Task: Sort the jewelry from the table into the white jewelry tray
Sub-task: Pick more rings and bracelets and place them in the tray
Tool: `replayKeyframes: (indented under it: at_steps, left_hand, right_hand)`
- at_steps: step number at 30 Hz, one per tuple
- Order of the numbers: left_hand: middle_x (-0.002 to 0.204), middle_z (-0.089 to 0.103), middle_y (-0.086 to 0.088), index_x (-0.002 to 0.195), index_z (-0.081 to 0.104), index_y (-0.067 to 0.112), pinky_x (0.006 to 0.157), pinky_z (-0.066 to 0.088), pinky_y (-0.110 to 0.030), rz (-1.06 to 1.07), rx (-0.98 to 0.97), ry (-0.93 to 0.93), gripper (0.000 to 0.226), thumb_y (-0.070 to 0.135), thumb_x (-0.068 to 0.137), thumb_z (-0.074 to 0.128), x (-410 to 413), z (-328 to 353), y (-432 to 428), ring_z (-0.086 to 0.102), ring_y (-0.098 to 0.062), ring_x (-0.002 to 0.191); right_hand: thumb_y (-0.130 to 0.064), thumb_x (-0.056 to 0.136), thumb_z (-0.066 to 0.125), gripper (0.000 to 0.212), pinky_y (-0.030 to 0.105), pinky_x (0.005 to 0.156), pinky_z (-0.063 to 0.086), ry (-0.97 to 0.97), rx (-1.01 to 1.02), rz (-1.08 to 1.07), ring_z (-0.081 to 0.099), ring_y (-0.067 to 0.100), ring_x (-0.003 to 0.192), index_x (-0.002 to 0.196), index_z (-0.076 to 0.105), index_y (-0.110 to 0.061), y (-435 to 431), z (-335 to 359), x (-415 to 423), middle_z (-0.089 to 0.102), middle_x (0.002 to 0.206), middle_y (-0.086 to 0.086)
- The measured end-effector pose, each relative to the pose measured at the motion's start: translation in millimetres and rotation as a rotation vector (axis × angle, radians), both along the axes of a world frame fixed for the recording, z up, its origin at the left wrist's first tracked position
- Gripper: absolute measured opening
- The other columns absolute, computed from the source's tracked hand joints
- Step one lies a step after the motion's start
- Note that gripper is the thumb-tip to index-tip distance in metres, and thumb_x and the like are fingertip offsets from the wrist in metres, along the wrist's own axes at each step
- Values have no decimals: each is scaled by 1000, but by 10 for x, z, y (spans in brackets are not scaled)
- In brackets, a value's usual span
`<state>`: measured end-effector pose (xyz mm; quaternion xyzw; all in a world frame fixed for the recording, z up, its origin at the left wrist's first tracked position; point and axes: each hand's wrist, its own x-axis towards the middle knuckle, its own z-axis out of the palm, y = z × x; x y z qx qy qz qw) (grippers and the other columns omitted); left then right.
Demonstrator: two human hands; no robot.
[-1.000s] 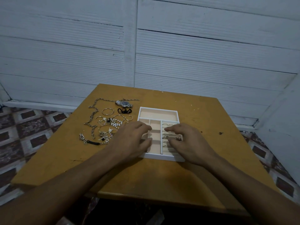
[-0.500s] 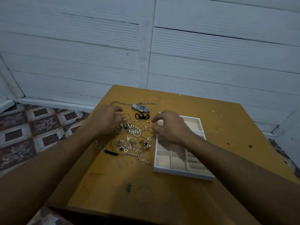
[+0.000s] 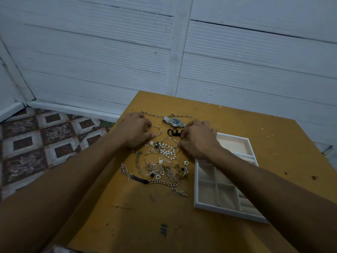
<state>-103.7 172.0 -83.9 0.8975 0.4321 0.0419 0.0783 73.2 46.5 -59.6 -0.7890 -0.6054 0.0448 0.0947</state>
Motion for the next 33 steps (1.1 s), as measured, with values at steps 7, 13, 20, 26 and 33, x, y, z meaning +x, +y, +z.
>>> replayKeyframes:
  at_steps: [7, 13, 20, 26, 33]
  left_hand:
    - [146, 39, -7, 111, 63, 26, 112, 27, -39, -32, -113, 26, 37, 48, 81, 68, 132, 165, 105, 30, -24, 137]
    - [128, 53, -2, 93, 60, 30, 100, 40, -39, -22, -165, -31, 21, 36, 79, 74, 195, 200, 122, 46, -21, 118]
    - [122, 59, 0, 122, 59, 27, 97, 44, -44, -14, -108, 58, 50, 54, 80, 66, 257, 163, 161, 49, -22, 115]
    - [113, 60, -2, 112, 59, 22, 89, 46, -34, 24, -267, 16, 46, 47, 76, 75, 282, 225, 157, 53, -19, 104]
    - [100, 59, 1, 102, 53, 25, 77, 46, -34, 51, -243, -107, 47, 42, 68, 82, 259, 219, 112, 54, -19, 95]
  right_hand:
    - [-41, 82, 70, 23, 40, 92, 27, 48, 57, -12, 36, 23, 120, 98, 62, -27, -20, 7, -6, 54, 119, -1]
    - [-40, 86, 66, 18, 37, 83, 21, 81, 88, 28, 38, 21, 112, 97, 59, -28, -54, -6, 0, 61, 108, -5]
    - [-42, 87, 65, 19, 40, 89, 25, 40, 102, 52, 39, 21, 112, 100, 59, -30, -45, -33, 34, 63, 108, -5]
    - [-40, 87, 65, 17, 38, 86, 24, 44, 127, 70, 41, 20, 111, 100, 60, -31, -36, -57, 38, 64, 107, -6]
    - [-41, 86, 65, 18, 36, 82, 21, 36, 137, 80, 45, 19, 107, 100, 60, -31, -46, -59, 35, 65, 106, -7]
